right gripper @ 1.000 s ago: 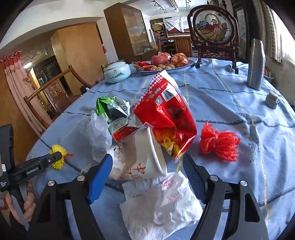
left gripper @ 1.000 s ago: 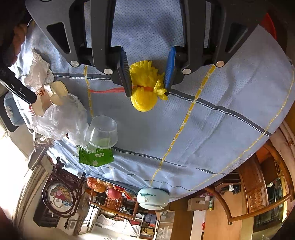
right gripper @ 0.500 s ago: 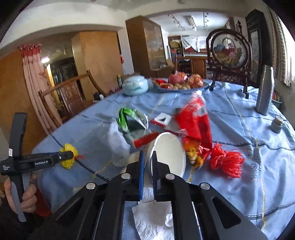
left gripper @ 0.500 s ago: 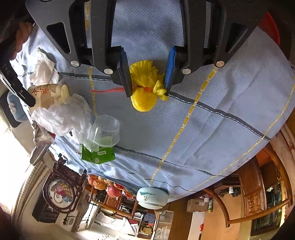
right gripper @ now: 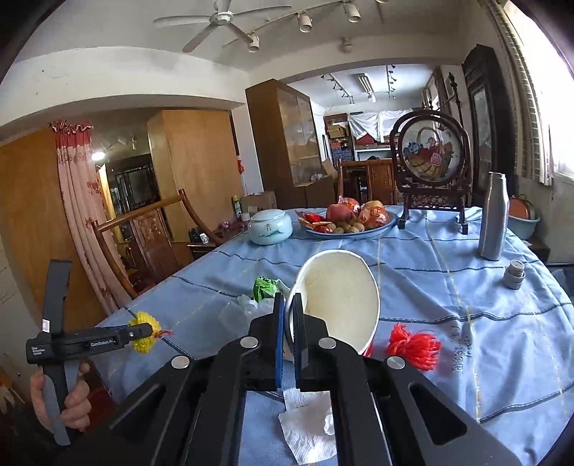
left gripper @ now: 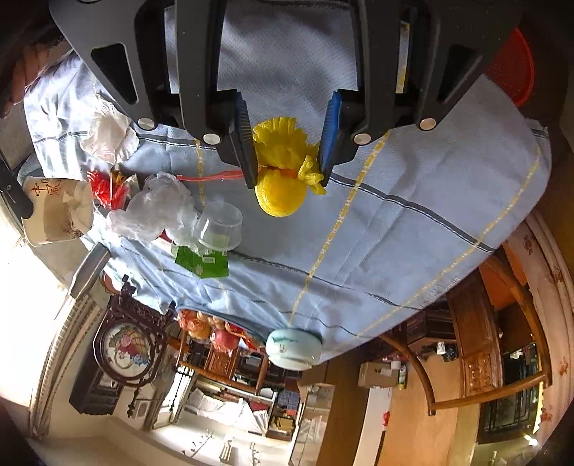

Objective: Collect trash
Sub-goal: 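Grasp the white paper cup with the right gripper while the left holds the flower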

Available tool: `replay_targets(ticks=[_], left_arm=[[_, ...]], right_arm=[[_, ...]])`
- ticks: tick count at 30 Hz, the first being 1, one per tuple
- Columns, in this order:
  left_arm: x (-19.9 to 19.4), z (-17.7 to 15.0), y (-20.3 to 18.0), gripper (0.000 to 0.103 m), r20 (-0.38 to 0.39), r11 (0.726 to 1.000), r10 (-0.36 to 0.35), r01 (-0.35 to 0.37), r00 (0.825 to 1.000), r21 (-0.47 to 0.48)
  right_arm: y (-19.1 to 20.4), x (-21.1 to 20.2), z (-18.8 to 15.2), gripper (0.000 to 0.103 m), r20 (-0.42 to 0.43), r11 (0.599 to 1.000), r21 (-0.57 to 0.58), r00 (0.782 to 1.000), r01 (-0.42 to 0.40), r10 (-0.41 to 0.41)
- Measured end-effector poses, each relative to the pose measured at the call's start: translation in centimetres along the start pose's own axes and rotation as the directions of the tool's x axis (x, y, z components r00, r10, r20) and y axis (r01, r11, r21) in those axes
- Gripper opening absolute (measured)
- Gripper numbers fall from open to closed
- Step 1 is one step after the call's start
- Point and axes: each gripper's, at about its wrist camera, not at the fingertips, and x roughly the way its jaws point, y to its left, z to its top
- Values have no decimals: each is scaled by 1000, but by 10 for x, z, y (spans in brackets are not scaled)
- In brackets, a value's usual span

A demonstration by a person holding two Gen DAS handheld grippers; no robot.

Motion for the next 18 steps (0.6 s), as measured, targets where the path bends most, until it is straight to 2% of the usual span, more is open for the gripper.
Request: replay_targets(ticks=[7,18], left_arm=[[-28,-8,17,34,35,999,38,-37,999,-32],[-80,-30,60,34,85,987,119,-109,989,-117]], right_arm=[[6,-13,-2,5,13,1000,10,1000,-18,18],[46,-27,-8,5,12,993,-37,993,-116,116]])
